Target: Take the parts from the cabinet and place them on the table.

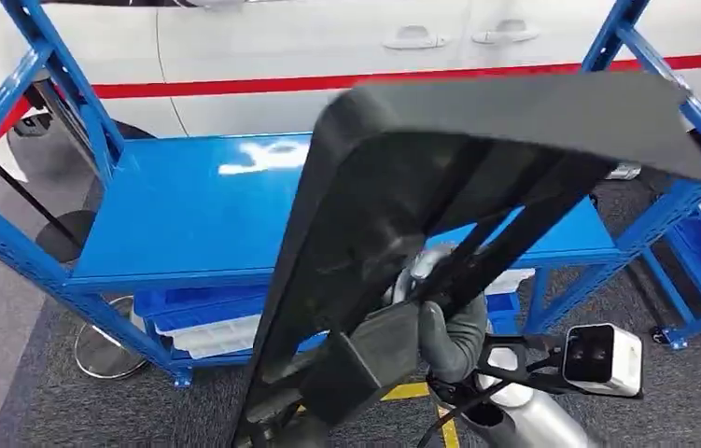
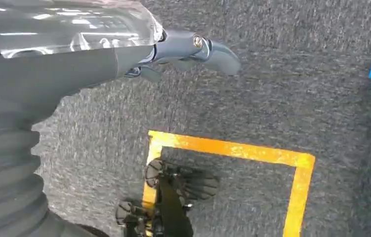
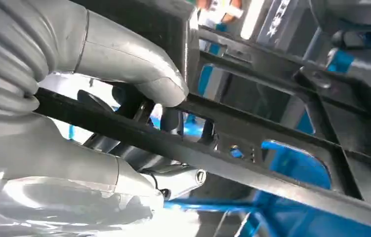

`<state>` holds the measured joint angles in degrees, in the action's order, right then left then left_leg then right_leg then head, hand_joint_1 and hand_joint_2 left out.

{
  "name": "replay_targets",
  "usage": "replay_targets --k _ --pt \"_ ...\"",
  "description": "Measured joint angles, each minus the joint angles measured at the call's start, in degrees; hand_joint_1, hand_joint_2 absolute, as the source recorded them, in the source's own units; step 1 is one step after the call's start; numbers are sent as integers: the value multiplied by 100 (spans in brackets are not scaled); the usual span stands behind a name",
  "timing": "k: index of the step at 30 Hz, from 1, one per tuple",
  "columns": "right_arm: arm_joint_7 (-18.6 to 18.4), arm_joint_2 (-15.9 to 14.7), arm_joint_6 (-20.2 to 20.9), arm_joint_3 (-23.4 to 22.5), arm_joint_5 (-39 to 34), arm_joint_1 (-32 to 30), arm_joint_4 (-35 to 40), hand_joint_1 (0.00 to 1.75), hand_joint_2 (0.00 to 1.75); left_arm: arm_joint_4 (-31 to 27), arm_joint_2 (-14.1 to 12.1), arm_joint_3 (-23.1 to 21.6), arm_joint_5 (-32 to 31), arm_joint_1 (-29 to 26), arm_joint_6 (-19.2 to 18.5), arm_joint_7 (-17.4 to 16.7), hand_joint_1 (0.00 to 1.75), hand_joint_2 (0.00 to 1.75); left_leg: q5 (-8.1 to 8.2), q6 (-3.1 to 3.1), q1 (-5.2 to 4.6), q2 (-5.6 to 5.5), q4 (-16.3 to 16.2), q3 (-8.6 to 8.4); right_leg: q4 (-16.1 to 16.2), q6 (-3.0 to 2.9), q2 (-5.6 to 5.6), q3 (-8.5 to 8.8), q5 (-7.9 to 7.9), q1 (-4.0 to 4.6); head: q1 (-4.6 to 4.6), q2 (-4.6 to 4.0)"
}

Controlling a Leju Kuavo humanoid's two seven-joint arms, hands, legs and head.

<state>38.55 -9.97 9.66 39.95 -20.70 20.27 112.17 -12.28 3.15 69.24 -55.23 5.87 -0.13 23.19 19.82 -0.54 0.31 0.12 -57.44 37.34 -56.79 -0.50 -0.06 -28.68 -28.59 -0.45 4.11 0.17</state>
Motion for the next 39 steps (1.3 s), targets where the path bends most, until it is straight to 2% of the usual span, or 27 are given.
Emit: replay_targets --k 1,2,4,5,7,9,10,11,12,15,16,17,19,20,21,23,25,26,27,30,31,32,34,35,36,37,39 --pt "-39 0 56 0 -54 19 13 175 175 0 0 -2 -2 -3 24 -20 0 175 172 -7 38 -10 -79 52 30 -51 -43 -56 89 -17 2 0" --pt "-76 0 107 0 -90 28 28 175 175 0 0 -2 -2 -11 37 -42 0 175 502 -22 35 -9 -277 137 31 -103 -38 -135 153 -17 4 0" --pt "-96 -4 174 0 -131 23 28 175 175 0 20 -2 -9 -16 52 -61 0 175 1194 -55 43 -6 -1075 338 27 -130 -40 -299 283 3 4 0" --pt "-107 -7 199 0 -146 23 22 175 175 0 22 -2 -35 -10 70 -81 0 175 1383 -73 44 -3 -1515 420 13 -133 -42 -401 356 16 4 0" --pt "-105 -35 297 0 -216 20 2 175 175 0 20 -2 -37 -10 87 -116 0 175 1226 -83 43 -3 -1835 342 -20 -121 -44 -600 479 30 4 0" --pt "-24 -134 481 0 -328 11 -33 175 175 0 11 -2 -44 -9 100 -181 0 175 758 -57 42 -3 -1257 -226 -79 -84 -44 -812 601 30 4 0" --pt "20 -193 571 0 -396 9 -53 175 175 0 11 -2 -35 -4 118 -205 0 175 734 -34 42 -4 -818 -571 -111 -63 -43 -883 650 30 4 0" --pt "42 -247 694 -9 -485 7 -79 175 175 0 9 -2 -22 6 146 -212 0 175 1000 0 15 -7 -222 -996 -150 -29 -41 -936 692 51 7 0" --pt "44 -293 793 -20 -548 11 -107 175 175 0 7 0 -4 14 164 -210 0 175 1113 34 1 -16 78 -1119 -170 7 -57 -952 740 49 2 0" --pt "39 -380 933 -39 -660 20 -203 175 175 0 11 0 15 -11 197 -210 0 175 962 144 -13 -16 52 -1002 -99 116 -61 -957 929 38 2 0" --pt "31 -418 946 -57 -684 19 -234 175 175 4 35 0 13 -4 197 -210 0 175 857 190 32 25 83 -928 -126 145 -31 -1015 874 6 4 0" --pt "13 -457 955 -74 -717 26 -256 175 175 4 33 0 -2 0 203 -210 0 175 780 237 25 28 82 -850 -281 176 -13 -1107 562 8 2 0" --pt "-63 -498 907 -107 -743 17 -276 175 175 4 33 -4 -66 -2 205 -210 0 175 613 260 21 41 74 -648 -1131 228 -12 -1321 -222 -22 2 0" --pt "-79 -524 870 -118 -745 6 -284 175 175 4 33 -9 -98 -5 203 -214 0 175 542 256 15 42 70 -548 -1553 250 -11 -1398 -408 -30 2 0" --pt "-85 -551 850 -135 -747 -23 -284 175 175 2 33 -15 -109 -4 203 -223 0 175 471 249 15 43 55 -447 -1833 264 -12 -1409 -413 -33 2 0" --pt "-87 -588 824 -160 -750 -65 -284 175 175 4 33 -35 -140 -10 203 -247 0 175 339 226 17 43 11 -232 -1722 269 -12 -1107 -34 -42 2 0" --pt "-89 -610 815 -173 -750 -64 -282 175 175 4 35 -44 -153 -6 203 -249 0 175 227 183 17 40 -50 -46 -835 238 -10 -380 167 -45 2 0" --pt "-89 -614 813 -186 -750 -61 -267 175 175 4 35 -50 -153 -2 203 -251 0 175 185 157 14 34 -75 -17 -321 198 -2 -12 -128 -41 2 0" --pt "-92 -614 811 -197 -750 -62 -258 175 175 4 35 -61 -153 -2 203 -251 0 175 157 130 -9 26 -96 4 -2 156 7 145 -210 6 8 0" --pt "-100 -634 778 -223 -743 -78 -249 175 175 4 33 -85 -155 -10 221 -271 0 175 -33 12 7 24 0 -10 -57 11 20 44 -53 34 13 0" --pt "-129 -634 767 -243 -743 -92 -249 175 175 4 22 -85 -155 -28 238 -291 0 175 -11 -21 25 13 -35 38 -3 -57 -6 -24 49 -23 13 0" --pt "-146 -634 763 -254 -745 -91 -243 175 175 4 17 -87 -157 -42 254 -302 0 175 197 -34 29 2 -131 106 -6 -84 -24 -75 106 -15 15 0" --pt "-236 -645 737 -310 -795 -102 -184 175 175 4 17 -94 -162 -67 288 -365 0 175 1095 -76 40 4 -961 331 -6 -150 -16 -312 287 -3 15 0" --pt "-260 -660 719 -330 -824 -107 -168 175 175 4 17 -94 -162 -64 293 -376 0 175 1363 -90 40 5 -1398 398 -13 -152 -18 -422 369 12 18 0" --pt "-271 -673 702 -345 -839 -110 -166 175 175 4 15 -94 -157 -60 299 -387 0 175 1432 -99 40 5 -1701 416 -23 -150 -19 -522 438 23 15 0" --pt "-282 -686 693 -356 -846 -121 -166 175 175 4 2 -94 -157 -61 304 -393 0 175 1307 -98 39 4 -1852 339 -30 -142 -19 -639 521 32 17 0" --pt "-295 -715 693 -378 -848 -130 -153 175 175 4 -15 -94 -157 -62 308 -398 0 175 860 -56 33 3 -1444 -133 -58 -124 -22 -841 664 51 17 0"
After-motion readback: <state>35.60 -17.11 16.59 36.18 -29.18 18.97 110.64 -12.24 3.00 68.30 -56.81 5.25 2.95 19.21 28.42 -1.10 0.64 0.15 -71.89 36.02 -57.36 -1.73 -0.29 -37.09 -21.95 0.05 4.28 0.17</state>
